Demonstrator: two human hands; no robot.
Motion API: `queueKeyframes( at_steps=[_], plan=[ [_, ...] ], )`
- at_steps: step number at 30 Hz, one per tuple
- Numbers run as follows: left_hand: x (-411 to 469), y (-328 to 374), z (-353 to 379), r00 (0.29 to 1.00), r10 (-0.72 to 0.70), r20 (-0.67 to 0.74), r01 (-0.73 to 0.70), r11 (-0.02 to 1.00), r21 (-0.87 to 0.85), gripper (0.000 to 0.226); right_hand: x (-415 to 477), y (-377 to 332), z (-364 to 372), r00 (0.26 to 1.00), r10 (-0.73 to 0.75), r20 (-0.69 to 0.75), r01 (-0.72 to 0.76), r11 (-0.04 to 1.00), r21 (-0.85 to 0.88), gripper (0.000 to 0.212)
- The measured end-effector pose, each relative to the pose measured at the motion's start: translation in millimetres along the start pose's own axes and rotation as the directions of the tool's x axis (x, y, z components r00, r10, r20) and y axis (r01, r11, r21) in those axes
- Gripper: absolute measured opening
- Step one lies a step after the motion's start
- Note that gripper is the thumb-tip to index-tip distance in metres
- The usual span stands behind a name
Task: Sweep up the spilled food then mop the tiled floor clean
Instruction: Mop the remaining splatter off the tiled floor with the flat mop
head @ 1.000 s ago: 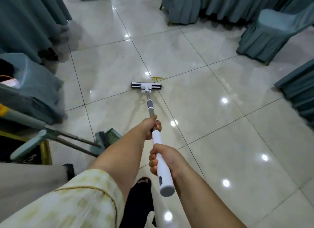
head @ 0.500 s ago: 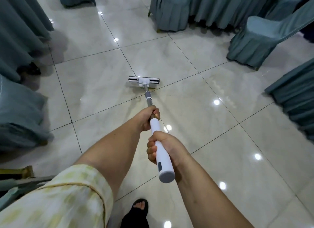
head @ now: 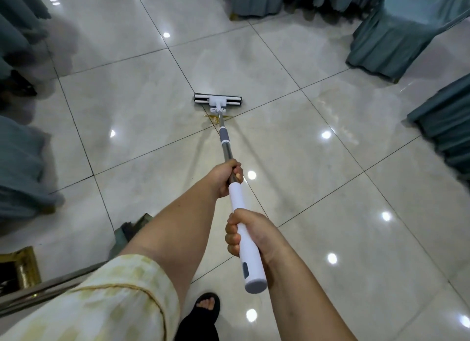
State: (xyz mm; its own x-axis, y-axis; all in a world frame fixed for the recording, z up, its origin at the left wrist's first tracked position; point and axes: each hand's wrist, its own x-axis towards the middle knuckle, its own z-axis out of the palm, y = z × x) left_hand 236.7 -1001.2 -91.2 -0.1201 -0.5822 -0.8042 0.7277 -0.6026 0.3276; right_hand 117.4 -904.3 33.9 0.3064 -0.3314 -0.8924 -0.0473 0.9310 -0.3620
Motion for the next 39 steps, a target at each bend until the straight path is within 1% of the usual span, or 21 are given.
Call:
queueKeyframes(
  at_steps=[3,6,9,13,19,26,29,33,36,39],
  plan=[
    [3,-9,-5,1.000,-0.006,-0.016,0.006,1.000,-0.005,0.019,3,8,-6,0.998,0.052,0.024,-0.054,0.995,0.088,0.007],
    [0,-20,-6,0.998,-0.018,-0.061,0.020,0.999,0.035,0.021,1,20,-14,0.994,0.099,0.039,-0.104,0.986,0.131,0.018],
    [-7,-37,-3,0.992,-0.019,-0.122,0.033,0.993,0.115,0.020,-8,35,-25,0.993,0.109,0.034,-0.113,0.982,0.154,0.024],
    [-24,-77,3,0.985,-0.022,-0.169,0.045,0.990,0.130,0.021,-33,61,-48,0.993,0.118,0.026,-0.120,0.983,0.136,0.022],
    [-69,-170,4,0.972,-0.017,-0.236,0.060,0.983,0.176,0.021,-89,132,-94,0.990,0.142,0.013,-0.143,0.987,0.071,0.020],
    [-127,-332,24,0.958,0.000,-0.286,0.047,0.986,0.158,0.019,-183,238,-197,0.983,0.172,0.059,-0.174,0.984,0.028,0.020],
    [-149,-386,36,0.955,-0.008,-0.296,0.054,0.987,0.148,0.017,-218,270,-236,0.980,0.185,0.074,-0.188,0.981,0.041,0.020],
    [-176,-430,48,0.953,-0.018,-0.302,0.070,0.984,0.162,0.021,-252,300,-265,0.977,0.190,0.092,-0.198,0.977,0.079,0.019],
    [-200,-458,51,0.962,-0.028,-0.273,0.056,0.994,0.093,0.025,-270,324,-278,0.972,0.201,0.123,-0.215,0.970,0.115,0.017],
    [-223,-489,47,0.979,-0.048,-0.199,0.044,0.999,-0.023,0.029,-289,349,-290,0.966,0.208,0.155,-0.230,0.963,0.143,0.014]
  ],
)
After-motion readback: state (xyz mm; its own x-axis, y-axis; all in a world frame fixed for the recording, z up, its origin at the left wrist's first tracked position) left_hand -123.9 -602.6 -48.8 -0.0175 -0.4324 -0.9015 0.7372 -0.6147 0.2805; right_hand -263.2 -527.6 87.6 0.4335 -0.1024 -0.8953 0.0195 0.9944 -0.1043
